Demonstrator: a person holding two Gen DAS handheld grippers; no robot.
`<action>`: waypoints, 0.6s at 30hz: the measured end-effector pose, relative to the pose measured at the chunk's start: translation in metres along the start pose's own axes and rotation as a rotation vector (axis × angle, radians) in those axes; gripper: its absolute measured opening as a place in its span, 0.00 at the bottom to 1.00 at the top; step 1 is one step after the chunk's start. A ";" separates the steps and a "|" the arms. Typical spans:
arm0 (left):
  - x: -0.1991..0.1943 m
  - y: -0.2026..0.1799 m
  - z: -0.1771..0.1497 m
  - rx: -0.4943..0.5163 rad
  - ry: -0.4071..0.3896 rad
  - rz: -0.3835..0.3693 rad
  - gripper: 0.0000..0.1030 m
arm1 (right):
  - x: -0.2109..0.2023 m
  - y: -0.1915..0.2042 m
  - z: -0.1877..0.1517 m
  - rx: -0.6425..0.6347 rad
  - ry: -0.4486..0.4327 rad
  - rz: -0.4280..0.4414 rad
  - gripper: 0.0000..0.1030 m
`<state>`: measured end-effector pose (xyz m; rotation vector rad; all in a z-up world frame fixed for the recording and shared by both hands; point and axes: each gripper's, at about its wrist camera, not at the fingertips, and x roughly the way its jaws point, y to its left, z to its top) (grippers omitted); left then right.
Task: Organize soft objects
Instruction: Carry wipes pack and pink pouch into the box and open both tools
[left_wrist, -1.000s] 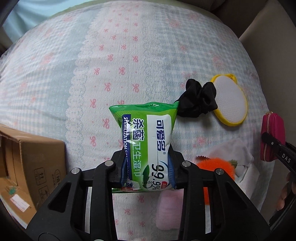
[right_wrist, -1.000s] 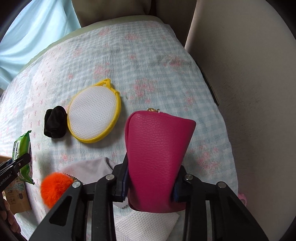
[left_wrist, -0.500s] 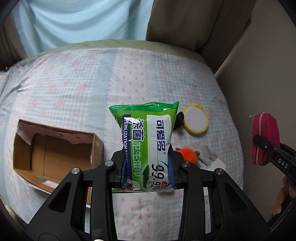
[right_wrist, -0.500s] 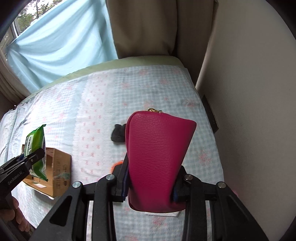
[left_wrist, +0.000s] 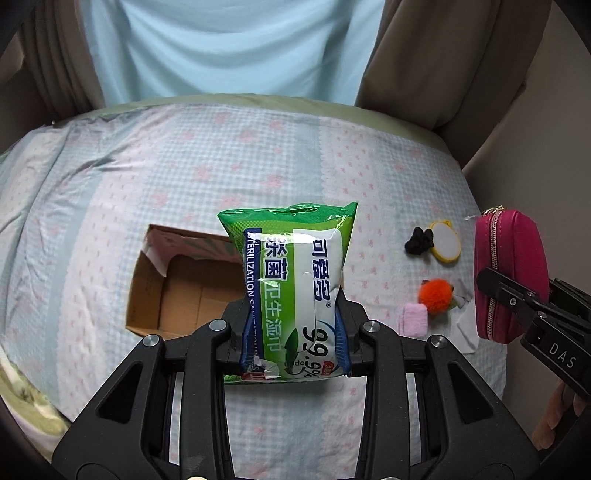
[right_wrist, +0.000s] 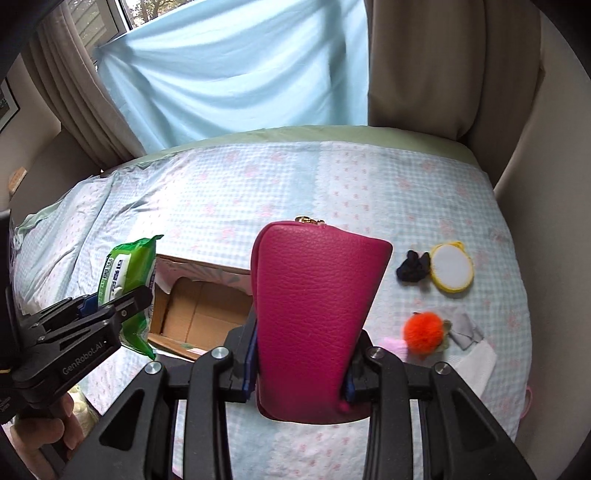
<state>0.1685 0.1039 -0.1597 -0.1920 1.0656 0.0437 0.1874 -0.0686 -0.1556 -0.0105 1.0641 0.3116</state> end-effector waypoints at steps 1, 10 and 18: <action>0.002 0.015 0.001 0.003 0.010 0.003 0.29 | 0.008 0.015 0.000 0.001 0.010 0.011 0.31; 0.076 0.117 0.013 0.043 0.162 0.026 0.29 | 0.105 0.096 -0.009 0.027 0.143 0.062 0.31; 0.175 0.146 0.011 0.083 0.335 0.044 0.29 | 0.196 0.105 -0.021 0.026 0.299 0.063 0.31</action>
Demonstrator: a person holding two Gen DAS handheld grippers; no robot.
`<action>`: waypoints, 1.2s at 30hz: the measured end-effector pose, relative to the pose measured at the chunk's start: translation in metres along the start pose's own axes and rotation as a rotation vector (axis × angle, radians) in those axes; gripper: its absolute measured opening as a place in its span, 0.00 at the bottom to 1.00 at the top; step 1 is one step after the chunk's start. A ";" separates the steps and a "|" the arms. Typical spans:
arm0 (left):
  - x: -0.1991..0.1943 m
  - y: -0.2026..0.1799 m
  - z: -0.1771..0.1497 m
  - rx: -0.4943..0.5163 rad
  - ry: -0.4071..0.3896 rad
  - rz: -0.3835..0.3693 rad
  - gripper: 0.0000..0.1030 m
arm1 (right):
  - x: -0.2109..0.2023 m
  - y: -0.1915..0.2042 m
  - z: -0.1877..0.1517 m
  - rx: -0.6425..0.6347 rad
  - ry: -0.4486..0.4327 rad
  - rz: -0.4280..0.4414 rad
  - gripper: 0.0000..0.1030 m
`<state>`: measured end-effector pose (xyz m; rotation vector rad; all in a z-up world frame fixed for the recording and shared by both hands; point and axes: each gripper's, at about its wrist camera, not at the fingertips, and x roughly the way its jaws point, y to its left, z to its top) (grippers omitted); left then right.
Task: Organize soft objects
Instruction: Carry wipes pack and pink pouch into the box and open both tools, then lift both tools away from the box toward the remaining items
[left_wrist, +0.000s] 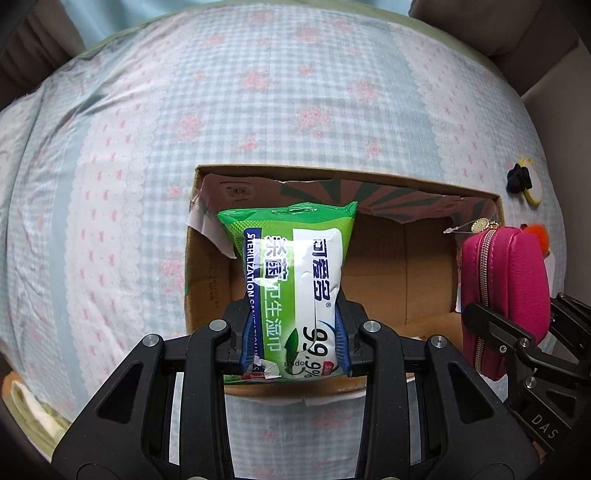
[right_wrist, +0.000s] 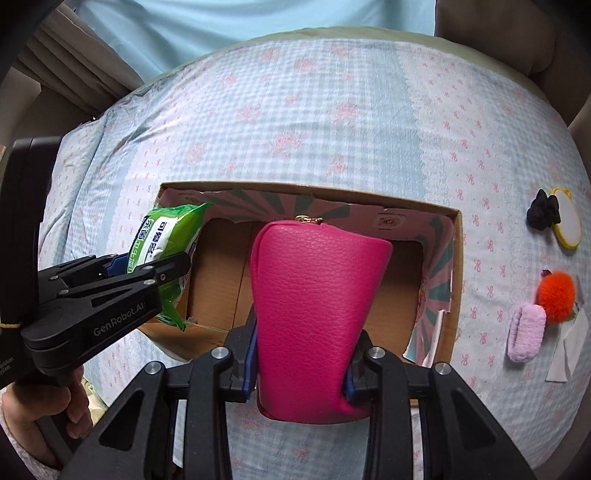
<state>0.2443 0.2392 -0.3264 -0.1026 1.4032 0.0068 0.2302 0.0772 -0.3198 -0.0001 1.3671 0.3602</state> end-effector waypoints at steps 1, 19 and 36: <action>0.011 -0.001 0.003 0.004 0.017 -0.002 0.29 | 0.011 -0.002 0.001 -0.004 0.014 -0.001 0.31; 0.082 -0.015 0.036 0.030 0.109 0.006 1.00 | 0.078 -0.012 -0.004 -0.172 0.069 0.043 1.00; 0.037 -0.006 0.030 0.013 0.057 0.006 1.00 | 0.037 -0.004 -0.006 -0.180 0.027 0.007 1.00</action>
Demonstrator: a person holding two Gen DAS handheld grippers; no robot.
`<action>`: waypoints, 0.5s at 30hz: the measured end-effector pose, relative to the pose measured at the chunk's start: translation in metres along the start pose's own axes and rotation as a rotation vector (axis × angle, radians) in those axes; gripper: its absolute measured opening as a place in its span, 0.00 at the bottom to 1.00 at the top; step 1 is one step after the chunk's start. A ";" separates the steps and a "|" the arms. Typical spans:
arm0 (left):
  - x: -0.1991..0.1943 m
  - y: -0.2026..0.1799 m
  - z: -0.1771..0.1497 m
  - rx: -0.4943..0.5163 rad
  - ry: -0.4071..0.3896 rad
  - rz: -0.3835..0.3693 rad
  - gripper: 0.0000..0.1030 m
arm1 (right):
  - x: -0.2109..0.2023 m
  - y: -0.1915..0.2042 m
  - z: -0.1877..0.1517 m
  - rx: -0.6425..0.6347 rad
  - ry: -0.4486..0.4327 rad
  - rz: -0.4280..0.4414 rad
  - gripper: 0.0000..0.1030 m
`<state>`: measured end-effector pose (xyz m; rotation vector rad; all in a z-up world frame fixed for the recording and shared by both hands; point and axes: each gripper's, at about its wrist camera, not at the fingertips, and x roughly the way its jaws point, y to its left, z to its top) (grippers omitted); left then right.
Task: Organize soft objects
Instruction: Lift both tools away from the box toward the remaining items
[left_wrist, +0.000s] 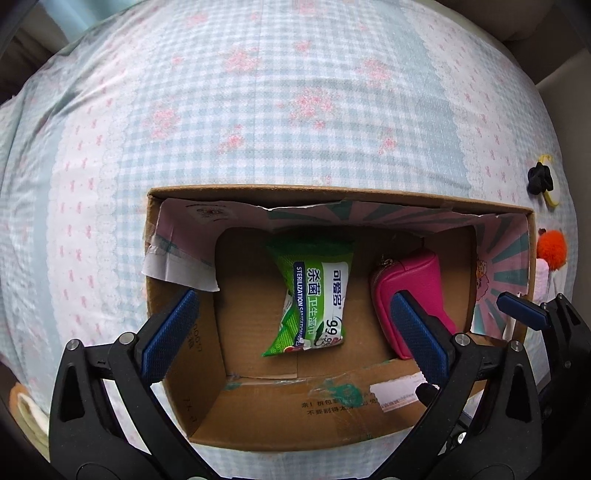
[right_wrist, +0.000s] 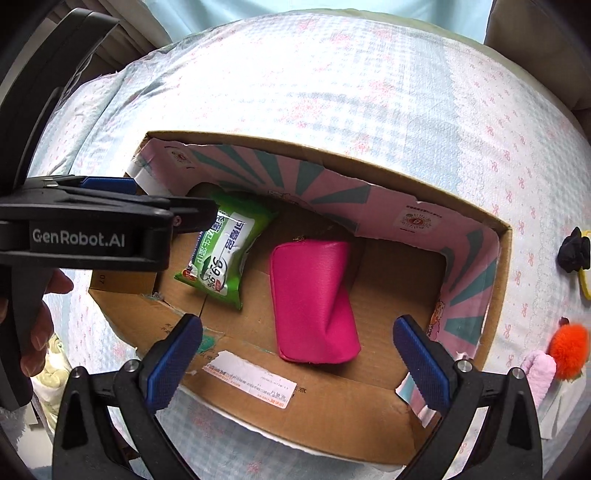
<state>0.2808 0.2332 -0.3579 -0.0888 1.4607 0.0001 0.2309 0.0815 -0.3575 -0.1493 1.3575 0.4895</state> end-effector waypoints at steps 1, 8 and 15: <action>-0.007 0.001 -0.002 0.001 -0.010 0.000 1.00 | -0.006 0.001 -0.002 0.000 -0.009 -0.006 1.00; -0.066 -0.004 -0.026 0.021 -0.103 -0.001 1.00 | -0.062 0.015 -0.020 -0.009 -0.100 -0.047 1.00; -0.139 -0.006 -0.065 0.013 -0.217 -0.013 1.00 | -0.129 0.036 -0.043 0.006 -0.155 -0.107 1.00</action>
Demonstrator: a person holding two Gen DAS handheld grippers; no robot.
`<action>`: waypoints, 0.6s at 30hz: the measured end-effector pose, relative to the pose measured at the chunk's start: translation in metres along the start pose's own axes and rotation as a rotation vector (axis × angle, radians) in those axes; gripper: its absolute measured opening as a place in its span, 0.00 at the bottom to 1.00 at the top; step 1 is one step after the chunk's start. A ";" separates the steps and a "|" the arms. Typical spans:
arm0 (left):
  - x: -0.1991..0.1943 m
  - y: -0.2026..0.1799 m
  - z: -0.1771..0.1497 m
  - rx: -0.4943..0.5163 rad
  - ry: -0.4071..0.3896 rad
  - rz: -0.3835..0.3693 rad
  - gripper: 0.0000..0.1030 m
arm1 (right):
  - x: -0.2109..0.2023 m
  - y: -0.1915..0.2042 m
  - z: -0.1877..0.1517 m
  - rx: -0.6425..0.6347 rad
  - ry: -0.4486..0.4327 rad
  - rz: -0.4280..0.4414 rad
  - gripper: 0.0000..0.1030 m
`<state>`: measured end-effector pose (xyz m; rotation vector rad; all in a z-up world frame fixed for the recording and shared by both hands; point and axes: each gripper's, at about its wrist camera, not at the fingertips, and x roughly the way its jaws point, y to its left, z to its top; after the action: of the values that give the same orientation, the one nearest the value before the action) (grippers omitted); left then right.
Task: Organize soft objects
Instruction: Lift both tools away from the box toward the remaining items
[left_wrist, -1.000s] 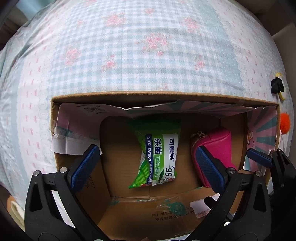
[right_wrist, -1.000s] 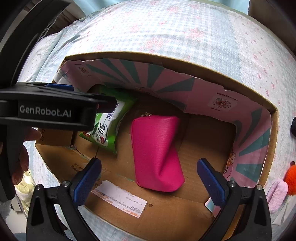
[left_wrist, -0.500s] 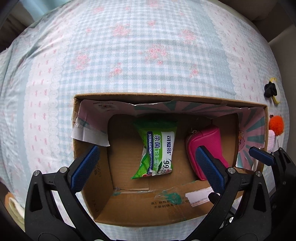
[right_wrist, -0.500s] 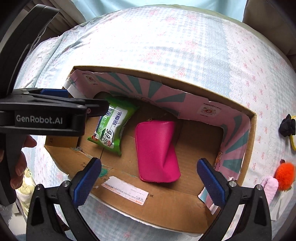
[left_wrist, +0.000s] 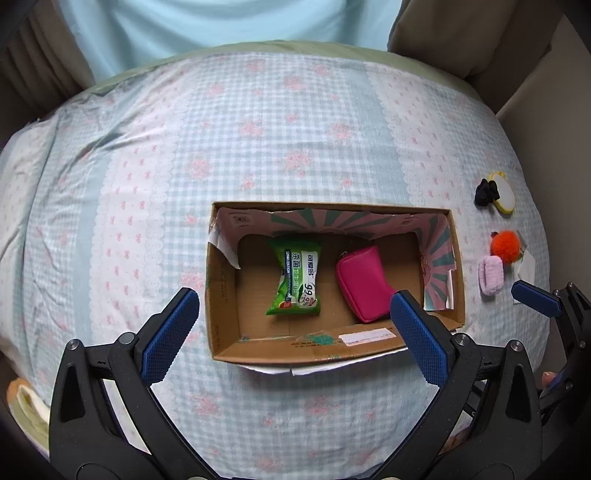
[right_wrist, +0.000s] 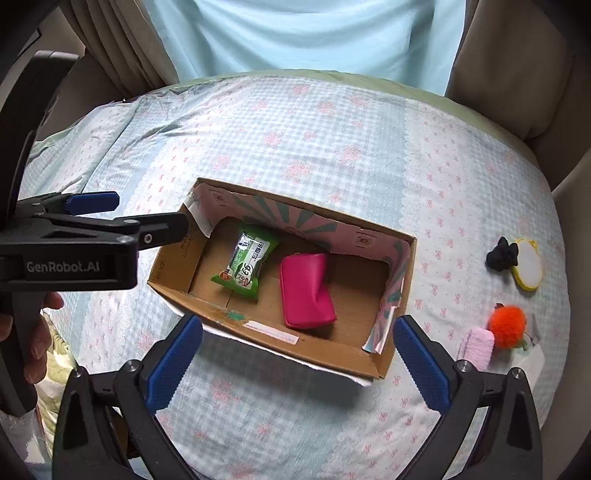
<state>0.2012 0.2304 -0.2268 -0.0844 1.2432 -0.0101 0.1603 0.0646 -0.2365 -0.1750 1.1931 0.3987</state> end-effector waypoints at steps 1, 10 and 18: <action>-0.012 0.000 -0.004 -0.004 -0.015 -0.002 1.00 | -0.010 0.000 -0.003 0.014 -0.008 -0.004 1.00; -0.104 -0.001 -0.048 -0.037 -0.148 -0.010 1.00 | -0.096 0.006 -0.029 0.105 -0.144 -0.107 1.00; -0.145 -0.026 -0.071 -0.009 -0.213 -0.041 1.00 | -0.136 -0.010 -0.058 0.205 -0.227 -0.125 1.00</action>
<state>0.0884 0.2085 -0.1108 -0.1157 1.0290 -0.0309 0.0718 0.0074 -0.1323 -0.0252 0.9864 0.1794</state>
